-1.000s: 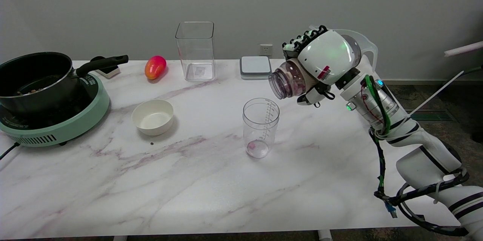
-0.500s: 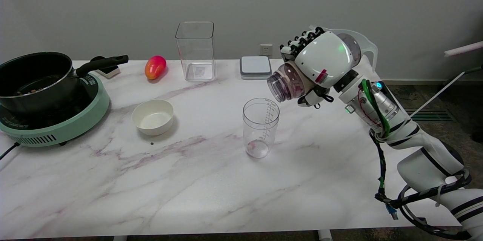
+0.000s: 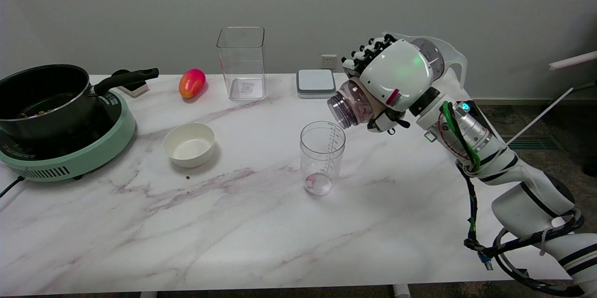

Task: Pour the contents of the bottle into the measuring cup.

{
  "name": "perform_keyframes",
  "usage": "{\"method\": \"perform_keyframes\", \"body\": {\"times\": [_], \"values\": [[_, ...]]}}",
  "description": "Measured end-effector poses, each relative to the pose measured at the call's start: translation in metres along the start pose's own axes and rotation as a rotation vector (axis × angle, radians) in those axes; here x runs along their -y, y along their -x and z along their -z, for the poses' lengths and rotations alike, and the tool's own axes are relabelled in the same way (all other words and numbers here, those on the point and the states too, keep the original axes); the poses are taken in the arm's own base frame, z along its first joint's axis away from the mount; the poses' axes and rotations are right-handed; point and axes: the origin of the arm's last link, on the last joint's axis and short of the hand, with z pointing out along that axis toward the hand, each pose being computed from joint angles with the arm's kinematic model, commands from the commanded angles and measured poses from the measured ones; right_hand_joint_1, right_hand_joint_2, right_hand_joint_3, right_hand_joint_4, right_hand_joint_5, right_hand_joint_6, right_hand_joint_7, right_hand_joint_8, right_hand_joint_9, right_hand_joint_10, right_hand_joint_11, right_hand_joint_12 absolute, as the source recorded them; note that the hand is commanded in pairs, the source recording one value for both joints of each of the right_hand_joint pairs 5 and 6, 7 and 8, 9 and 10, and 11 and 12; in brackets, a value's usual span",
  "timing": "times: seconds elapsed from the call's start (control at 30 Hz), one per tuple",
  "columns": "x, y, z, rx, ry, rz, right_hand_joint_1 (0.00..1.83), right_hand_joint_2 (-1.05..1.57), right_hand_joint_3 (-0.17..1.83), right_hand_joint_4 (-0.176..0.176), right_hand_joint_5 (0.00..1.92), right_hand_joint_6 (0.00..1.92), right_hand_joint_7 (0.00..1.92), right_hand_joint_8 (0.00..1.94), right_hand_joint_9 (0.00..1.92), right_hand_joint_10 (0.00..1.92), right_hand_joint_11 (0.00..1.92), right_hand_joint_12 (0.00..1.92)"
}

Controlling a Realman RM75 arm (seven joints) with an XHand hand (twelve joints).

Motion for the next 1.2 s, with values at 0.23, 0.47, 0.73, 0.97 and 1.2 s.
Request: {"method": "perform_keyframes", "body": {"times": [0.23,0.47,0.73,0.97,1.2], "values": [[-0.0004,-0.0036,-0.0027,-0.009,-0.014,0.029,1.38,1.21,0.32,0.0,1.76,1.76,1.77,1.77,1.33,1.33,1.24,1.24],[-0.0013,-0.007,-0.005,-0.017,-0.023,0.056,1.38,1.21,0.32,0.0,1.76,1.76,1.77,1.77,1.33,1.33,1.24,1.24],[-0.001,-0.0088,-0.0065,-0.021,-0.031,0.076,1.37,1.22,0.31,0.0,1.77,1.77,1.77,1.77,1.33,1.33,1.24,1.24],[-0.0005,-0.0093,-0.0071,-0.022,-0.035,0.09,1.36,1.24,0.31,0.0,1.79,1.79,1.78,1.78,1.34,1.34,1.25,1.25],[0.0003,-0.0091,-0.0073,-0.022,-0.04,0.116,1.34,1.3,0.29,0.0,1.84,1.84,1.8,1.8,1.35,1.35,1.27,1.27]]}}
